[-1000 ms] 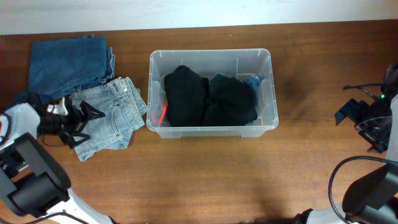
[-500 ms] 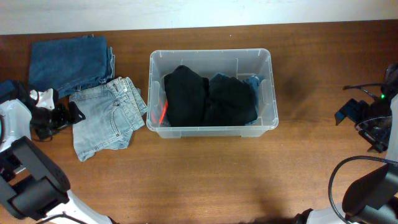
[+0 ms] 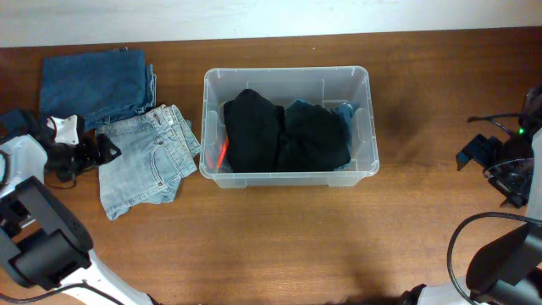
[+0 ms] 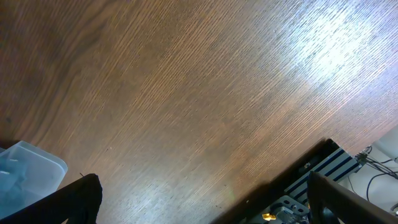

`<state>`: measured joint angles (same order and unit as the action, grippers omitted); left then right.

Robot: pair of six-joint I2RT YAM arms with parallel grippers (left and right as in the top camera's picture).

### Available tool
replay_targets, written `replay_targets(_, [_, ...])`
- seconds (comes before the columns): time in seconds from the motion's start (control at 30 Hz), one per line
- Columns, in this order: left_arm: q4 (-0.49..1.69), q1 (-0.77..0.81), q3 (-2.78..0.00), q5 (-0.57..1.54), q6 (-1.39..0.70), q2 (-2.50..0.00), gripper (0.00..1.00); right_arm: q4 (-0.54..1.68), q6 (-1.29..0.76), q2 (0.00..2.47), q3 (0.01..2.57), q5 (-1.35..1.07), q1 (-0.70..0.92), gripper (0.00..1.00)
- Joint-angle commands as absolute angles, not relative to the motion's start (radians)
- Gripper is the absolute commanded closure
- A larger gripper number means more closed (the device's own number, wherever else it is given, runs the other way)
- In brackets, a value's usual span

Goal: Pack container
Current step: 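Grasp the light-wash denim shorts' edge with the left gripper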

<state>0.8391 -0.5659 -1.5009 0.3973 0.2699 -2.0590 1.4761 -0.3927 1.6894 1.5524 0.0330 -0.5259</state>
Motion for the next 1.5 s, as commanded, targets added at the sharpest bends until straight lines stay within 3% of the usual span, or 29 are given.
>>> replay_targets(0.0, [0.833,-0.568,-1.504,0.472,0.285,-2.082,0.01,1.476,-0.402,1.684,1.550,0.034,-0.529,0.02])
replay_targets(0.33, [0.827,-0.568,-1.504,0.514,0.285,-2.167,0.01,1.476,-0.402,1.684,1.550,0.034,-0.529,0.02])
replay_targets(0.6, [0.826,-0.568,-1.504,0.682,0.278,-2.176,0.01,1.476,-0.402,1.684,1.550,0.034,-0.529,0.02])
replay_targets(1.07, [0.872,-0.566,-1.502,0.696,0.169,-2.193,0.01,1.476,-0.402,1.684,1.550,0.034,-0.529,0.01])
replay_targets(1.17, [0.872,-0.566,-1.502,0.696,0.169,-2.194,0.11,1.476,-0.402,1.684,1.550,0.034,-0.529,0.02])
replay_targets(1.2, [0.872,-0.566,-1.502,0.696,0.169,-2.194,0.20,1.476,-0.402,1.684,1.550,0.034,-0.529,0.02])
replay_targets(1.23, [0.872,-0.566,-1.502,0.694,0.169,-2.194,0.21,1.476,-0.402,1.684,1.550,0.034,-0.529,0.02])
replay_targets(1.3, [0.873,-0.566,-1.502,0.693,0.169,-2.194,0.38,1.476,-0.402,1.684,1.550,0.034,-0.529,0.02])
replay_targets(1.37, [0.877,-0.566,-1.502,0.693,0.169,-2.194,0.46,1.476,-0.402,1.684,1.550,0.034,-0.529,0.02])
replay_targets(1.47, [0.876,-0.566,-1.502,0.694,0.169,-2.194,0.83,1.476,-0.402,1.684,1.550,0.034,-0.529,0.01])
